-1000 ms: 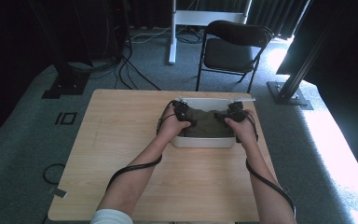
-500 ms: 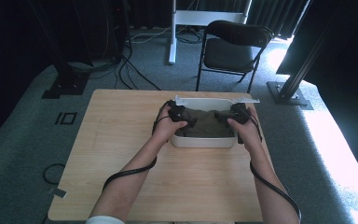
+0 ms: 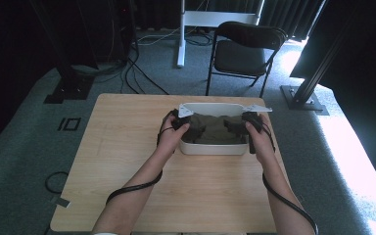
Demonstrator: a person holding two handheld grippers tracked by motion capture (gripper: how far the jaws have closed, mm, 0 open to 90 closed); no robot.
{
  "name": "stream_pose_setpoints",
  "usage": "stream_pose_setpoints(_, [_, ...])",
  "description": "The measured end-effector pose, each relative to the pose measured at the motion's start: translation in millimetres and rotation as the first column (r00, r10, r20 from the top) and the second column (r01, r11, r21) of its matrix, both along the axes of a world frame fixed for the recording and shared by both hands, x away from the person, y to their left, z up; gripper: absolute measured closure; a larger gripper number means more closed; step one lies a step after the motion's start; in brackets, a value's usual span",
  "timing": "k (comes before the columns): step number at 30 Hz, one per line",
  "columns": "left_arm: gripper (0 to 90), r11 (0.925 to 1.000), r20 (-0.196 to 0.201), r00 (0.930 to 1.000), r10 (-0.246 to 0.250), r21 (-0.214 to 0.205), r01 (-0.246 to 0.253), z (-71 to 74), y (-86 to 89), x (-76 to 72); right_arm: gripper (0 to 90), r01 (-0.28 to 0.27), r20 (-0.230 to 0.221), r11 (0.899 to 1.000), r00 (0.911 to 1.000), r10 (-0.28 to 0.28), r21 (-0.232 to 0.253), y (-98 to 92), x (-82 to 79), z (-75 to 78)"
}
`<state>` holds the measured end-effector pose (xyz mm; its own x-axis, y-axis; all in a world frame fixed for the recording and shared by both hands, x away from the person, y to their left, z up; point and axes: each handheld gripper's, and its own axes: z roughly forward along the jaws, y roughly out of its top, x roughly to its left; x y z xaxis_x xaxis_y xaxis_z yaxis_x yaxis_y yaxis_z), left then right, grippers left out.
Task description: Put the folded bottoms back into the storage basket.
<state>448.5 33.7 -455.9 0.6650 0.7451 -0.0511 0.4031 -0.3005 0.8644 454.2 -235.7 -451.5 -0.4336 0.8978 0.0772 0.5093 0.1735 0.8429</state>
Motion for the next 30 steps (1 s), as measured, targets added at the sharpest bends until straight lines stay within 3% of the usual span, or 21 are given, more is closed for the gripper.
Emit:
stream_pose_setpoints(10, [16.2,0.9998,-0.005,1.0,-0.008,0.016,0.008,0.3,9.0,-13.1,13.7,-0.003,0.016,1.0,0.9999,0.003,0.01,-2.1,-14.6,0.4])
stream_pose_setpoints(12, [16.2,1.0,-0.008,0.9999,0.008,-0.001,-0.008,-0.9,13.5,-17.2,13.6,-0.003,0.017,1.0,0.9999,0.003,0.016,-2.4,-19.1,0.6])
stream_pose_setpoints(17, [16.2,0.9997,0.0,0.9999,0.013,0.019,-0.013,-2.2,19.4,-24.2,13.6,-0.005,0.022,1.0,0.9997,0.005,-0.002,-4.8,-27.1,0.8])
stream_pose_setpoints(20, [16.2,0.9999,0.003,0.9999,0.011,0.004,-0.011,-2.1,22.8,-29.6,13.6,-0.008,0.029,1.0,0.9995,0.008,-0.003,-6.7,-32.7,1.3])
stream_pose_setpoints(30, [16.2,0.9997,0.001,0.9999,0.017,0.017,-0.017,-6.1,38.3,-45.8,13.6,-0.015,0.048,1.0,0.9987,0.015,-0.011,-13.0,-56.1,-0.8])
